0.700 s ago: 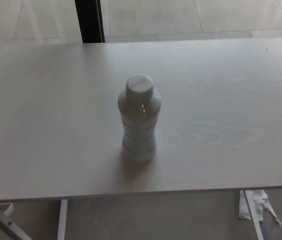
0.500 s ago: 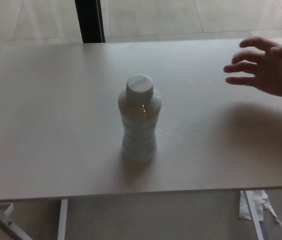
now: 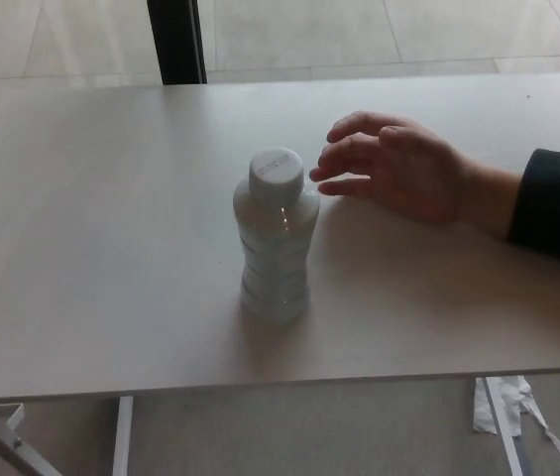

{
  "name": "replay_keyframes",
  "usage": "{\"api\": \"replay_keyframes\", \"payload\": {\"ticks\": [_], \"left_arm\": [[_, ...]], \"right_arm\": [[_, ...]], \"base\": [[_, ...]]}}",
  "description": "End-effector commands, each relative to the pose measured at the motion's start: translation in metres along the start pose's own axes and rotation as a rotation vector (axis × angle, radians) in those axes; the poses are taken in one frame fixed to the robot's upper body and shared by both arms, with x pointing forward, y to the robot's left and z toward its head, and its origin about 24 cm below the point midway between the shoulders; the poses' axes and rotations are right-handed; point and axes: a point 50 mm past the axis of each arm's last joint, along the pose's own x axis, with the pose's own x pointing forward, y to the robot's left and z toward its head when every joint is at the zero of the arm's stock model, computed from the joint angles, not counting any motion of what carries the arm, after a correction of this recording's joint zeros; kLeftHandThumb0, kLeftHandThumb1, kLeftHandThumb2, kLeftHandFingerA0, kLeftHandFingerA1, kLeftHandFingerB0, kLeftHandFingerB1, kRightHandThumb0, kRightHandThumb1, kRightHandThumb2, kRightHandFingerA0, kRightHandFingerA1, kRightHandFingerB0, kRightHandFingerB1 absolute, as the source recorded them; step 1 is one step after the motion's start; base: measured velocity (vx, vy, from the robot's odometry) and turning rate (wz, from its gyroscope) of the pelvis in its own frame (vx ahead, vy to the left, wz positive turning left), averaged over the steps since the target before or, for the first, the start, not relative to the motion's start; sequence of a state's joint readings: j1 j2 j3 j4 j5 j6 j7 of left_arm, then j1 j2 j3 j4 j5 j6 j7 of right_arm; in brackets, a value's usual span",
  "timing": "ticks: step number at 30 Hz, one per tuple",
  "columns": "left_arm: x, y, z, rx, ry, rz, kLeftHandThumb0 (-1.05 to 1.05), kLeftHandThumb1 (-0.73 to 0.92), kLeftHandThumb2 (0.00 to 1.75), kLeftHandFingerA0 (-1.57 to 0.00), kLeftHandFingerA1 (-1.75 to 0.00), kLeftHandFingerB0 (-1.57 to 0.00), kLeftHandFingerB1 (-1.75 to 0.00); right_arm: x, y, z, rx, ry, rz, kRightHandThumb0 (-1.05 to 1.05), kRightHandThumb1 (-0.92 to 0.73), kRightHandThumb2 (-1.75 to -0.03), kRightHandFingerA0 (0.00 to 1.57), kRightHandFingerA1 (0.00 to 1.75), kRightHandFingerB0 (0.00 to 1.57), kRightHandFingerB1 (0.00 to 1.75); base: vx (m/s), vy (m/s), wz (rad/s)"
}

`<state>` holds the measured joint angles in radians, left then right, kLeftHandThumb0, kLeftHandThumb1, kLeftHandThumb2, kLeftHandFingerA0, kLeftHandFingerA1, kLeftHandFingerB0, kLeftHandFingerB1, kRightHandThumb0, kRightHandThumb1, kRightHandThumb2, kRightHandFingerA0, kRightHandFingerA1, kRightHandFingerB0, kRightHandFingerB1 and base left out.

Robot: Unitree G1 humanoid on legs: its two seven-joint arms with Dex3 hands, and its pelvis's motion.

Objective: Pick up a bottle and hand it

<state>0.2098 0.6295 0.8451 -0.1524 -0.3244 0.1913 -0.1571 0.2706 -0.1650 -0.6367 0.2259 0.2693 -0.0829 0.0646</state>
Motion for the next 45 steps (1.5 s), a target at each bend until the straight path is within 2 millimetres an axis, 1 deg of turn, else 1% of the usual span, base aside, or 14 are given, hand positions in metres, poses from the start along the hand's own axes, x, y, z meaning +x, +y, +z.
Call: {"api": "replay_keyframes", "payload": {"ticks": [1, 14, 15, 16, 20, 21, 22, 29, 31, 33, 36, 41, 42, 45], "left_arm": [[0.006, -0.066, 0.008, 0.059, -0.005, -0.435, -0.78, 0.42, 0.79, -0.29, -0.46, -0.21, -0.38], [-0.011, -0.169, -0.005, -0.038, 0.044, -0.778, -0.62, 0.31, 0.83, -0.01, -0.37, -0.01, -0.22], [-0.015, -0.175, -0.007, -0.039, 0.061, -0.808, -0.62, 0.3, 0.83, -0.01, -0.35, 0.0, -0.21], [-0.016, -0.179, -0.008, -0.035, 0.074, -0.823, -0.62, 0.31, 0.84, -0.01, -0.36, -0.01, -0.2], [-0.02, -0.189, -0.01, -0.021, 0.087, -0.864, -0.9, 0.35, 0.72, -0.04, -0.35, -0.06, -0.2], [-0.021, -0.193, -0.01, -0.031, 0.087, -0.885, -0.61, 0.33, 0.85, -0.01, -0.44, -0.02, -0.21], [-0.022, -0.196, -0.011, -0.031, 0.084, -0.896, -0.62, 0.32, 0.84, 0.0, -0.46, -0.01, -0.21], [-0.032, -0.217, -0.012, -0.026, 0.061, -0.951, -0.81, 0.46, 0.55, -0.08, -0.4, -0.06, -0.29], [-0.036, -0.23, -0.013, -0.041, 0.076, -0.995, -0.77, 0.45, 0.56, -0.04, -0.4, -0.04, -0.29], [-0.036, -0.238, -0.012, -0.059, 0.094, -1.02, -0.62, 0.31, 0.81, 0.0, -0.3, 0.0, -0.2], [-0.033, -0.246, -0.013, -0.019, 0.084, -1.017, -0.83, 0.46, 0.55, 0.0, -0.38, 0.0, -0.29], [-0.029, -0.261, -0.008, 0.016, 0.055, -0.987, -0.64, 0.34, 0.85, 0.0, -0.5, 0.0, -0.2], [-0.028, -0.269, -0.005, 0.015, 0.036, -0.963, -0.61, 0.31, 0.84, 0.0, -0.48, -0.01, -0.27], [-0.026, -0.277, -0.002, 0.01, 0.035, -0.941, -0.82, 0.48, 0.56, -0.05, -0.49, -0.01, -0.32]], "right_arm": [[0.001, -0.002, 0.006, 0.031, -0.025, 0.004, -1.05, -0.46, -0.62, 0.21, 1.43, 0.3, 1.08], [0.008, 0.002, 0.01, 0.024, -0.022, 0.002, -1.05, -0.47, -0.62, 0.24, 1.38, 0.32, 1.1], [0.007, 0.001, 0.011, 0.013, -0.023, 0.008, -0.97, -0.36, -1.01, 0.29, 1.05, 0.19, 0.86], [0.008, 0.001, 0.011, 0.013, -0.025, 0.008, -1.05, -0.47, -0.62, 0.22, 1.4, 0.32, 1.1], [0.009, 0.0, 0.011, 0.009, -0.025, 0.01, -1.05, -0.47, -0.62, 0.26, 1.39, 0.32, 1.12], [0.009, 0.001, 0.011, 0.012, -0.02, 0.009, -1.04, -0.38, -1.03, 0.33, 1.1, 0.22, 0.89], [0.009, 0.001, 0.011, 0.014, -0.018, 0.009, -1.05, -0.47, -0.61, 0.27, 1.38, 0.34, 1.11], [0.012, 0.002, 0.011, 0.017, -0.019, 0.016, -1.05, -0.46, -0.63, 0.29, 1.29, 0.4, 1.09], [0.012, 0.003, 0.012, 0.012, -0.015, 0.015, -1.04, -0.38, -1.03, 0.34, 1.11, 0.21, 0.9], [0.012, 0.004, 0.014, 0.017, -0.011, 0.008, -1.05, -0.46, -0.62, 0.28, 1.38, 0.33, 1.13], [0.014, 0.005, 0.016, 0.032, -0.01, 0.008, -1.01, -0.35, -1.01, 0.33, 1.08, 0.24, 0.88], [0.013, 0.008, 0.017, 0.049, -0.008, 0.004, -1.05, -0.33, -1.0, 0.36, 1.15, 0.26, 0.92], [0.013, 0.008, 0.017, 0.051, -0.009, 0.009, -1.05, -0.45, -0.6, 0.33, 1.4, 0.4, 1.12], [0.014, 0.011, 0.018, 0.048, -0.004, 0.012, -1.05, -0.45, -0.6, 0.35, 1.37, 0.38, 1.12]], "base": [[0.0, 0.0, 0.0], [0.0, 0.0, 0.0], [0.0, 0.0, 0.0], [0.0, 0.0, 0.0], [0.0, 0.0, 0.0], [0.0, 0.0, 0.0], [0.0, 0.0, 0.0], [0.0, 0.0, 0.0], [0.0, 0.0, 0.0], [0.0, 0.0, 0.0], [0.0, 0.0, 0.0], [0.0, 0.0, 0.0], [0.0, 0.0, 0.0], [0.0, 0.0, 0.0]]}}
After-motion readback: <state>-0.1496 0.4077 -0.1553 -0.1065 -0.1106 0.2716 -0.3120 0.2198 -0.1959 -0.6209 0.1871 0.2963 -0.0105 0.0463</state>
